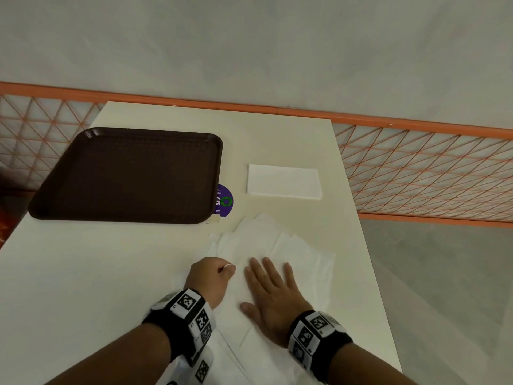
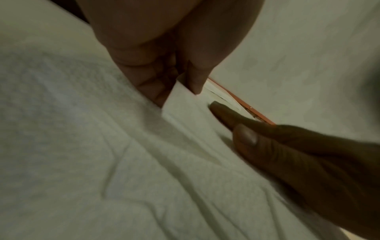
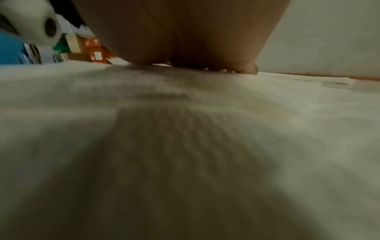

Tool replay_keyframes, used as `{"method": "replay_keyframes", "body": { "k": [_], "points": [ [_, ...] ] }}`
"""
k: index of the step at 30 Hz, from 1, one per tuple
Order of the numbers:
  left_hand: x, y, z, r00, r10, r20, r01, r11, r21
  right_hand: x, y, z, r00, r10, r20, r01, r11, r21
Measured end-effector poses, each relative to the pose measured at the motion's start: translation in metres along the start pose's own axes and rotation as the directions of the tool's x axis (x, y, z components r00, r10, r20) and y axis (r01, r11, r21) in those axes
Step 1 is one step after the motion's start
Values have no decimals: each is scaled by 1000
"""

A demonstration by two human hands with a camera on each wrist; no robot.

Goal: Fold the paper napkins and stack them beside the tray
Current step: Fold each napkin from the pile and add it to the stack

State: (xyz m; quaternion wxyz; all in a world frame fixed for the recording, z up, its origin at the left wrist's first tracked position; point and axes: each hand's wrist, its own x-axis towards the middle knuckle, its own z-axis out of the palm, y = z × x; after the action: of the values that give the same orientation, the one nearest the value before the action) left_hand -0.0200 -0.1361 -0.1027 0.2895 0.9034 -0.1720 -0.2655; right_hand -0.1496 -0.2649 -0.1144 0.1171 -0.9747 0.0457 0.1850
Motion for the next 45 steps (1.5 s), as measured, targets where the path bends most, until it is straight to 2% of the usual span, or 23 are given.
{"method": "replay_keyframes", "body": {
  "k": [3, 9, 10, 12, 14, 18, 21, 24, 26, 27, 29, 32, 35, 38, 40, 43, 45],
  "points": [
    [0, -1, -4, 1000, -7, 15, 7, 1000, -6, -12, 18, 8, 991, 115, 66, -111, 992, -57],
    [3, -8, -23, 999, 22, 39, -19, 998, -64, -31, 53, 4, 987, 159, 24, -158, 987, -20],
    [3, -9, -28, 998, 43, 47, -39, 995, -91, -31, 53, 0, 985, 164, 57, -166, 986, 32],
    [1, -7, -37, 993, 100, 58, -92, 987, -129, -27, 55, -4, 988, 153, -8, -150, 977, 153],
    [-3, 2, -46, 984, 164, 64, -152, 976, -158, -21, 55, -14, 978, 200, -56, -172, 930, 325],
    [-2, 29, -64, 963, 256, 81, -222, 930, -294, -14, 55, -35, 960, 259, -104, -168, 833, 528],
    [12, 50, -77, 961, 270, 58, -228, 894, -386, -12, 68, -50, 950, 304, -66, -170, 686, 707],
    [39, 66, -84, 969, 247, -3, -229, 895, -382, -6, 87, -64, 926, 376, -13, -157, 419, 894],
    [61, 73, -84, 977, 212, -31, -209, 915, -344, 2, 100, -76, 890, 455, 22, -128, 204, 970],
    [71, 76, -83, 981, 191, -42, -194, 928, -317, 8, 107, -83, 867, 497, 31, -110, 131, 985],
    [91, 86, -77, 987, 158, -41, -164, 947, -277, 21, 123, -99, 816, 577, 35, -93, 73, 993],
    [119, 101, -69, 995, 100, -23, -102, 952, -287, 45, 147, -118, 752, 659, 9, -133, 138, 981],
    [145, 108, -60, 998, -15, 58, 35, 929, -368, 70, 168, -133, 743, 669, -3, -181, 205, 962],
    [170, 109, -51, 992, -59, 107, 99, 901, -423, 93, 187, -143, 735, 678, -19, -222, 268, 937],
    [183, 114, -45, 996, -57, 66, 77, 927, -366, 107, 199, -145, 716, 696, -46, -257, 324, 910],
    [202, 124, -40, 999, -31, -20, 27, 981, -191, 124, 213, -144, 710, 698, -92, -340, 454, 823],
    [212, 127, -36, 996, -32, -78, 26, 996, -89, 133, 219, -141, 707, 700, -98, -371, 486, 791]
  ]
}}
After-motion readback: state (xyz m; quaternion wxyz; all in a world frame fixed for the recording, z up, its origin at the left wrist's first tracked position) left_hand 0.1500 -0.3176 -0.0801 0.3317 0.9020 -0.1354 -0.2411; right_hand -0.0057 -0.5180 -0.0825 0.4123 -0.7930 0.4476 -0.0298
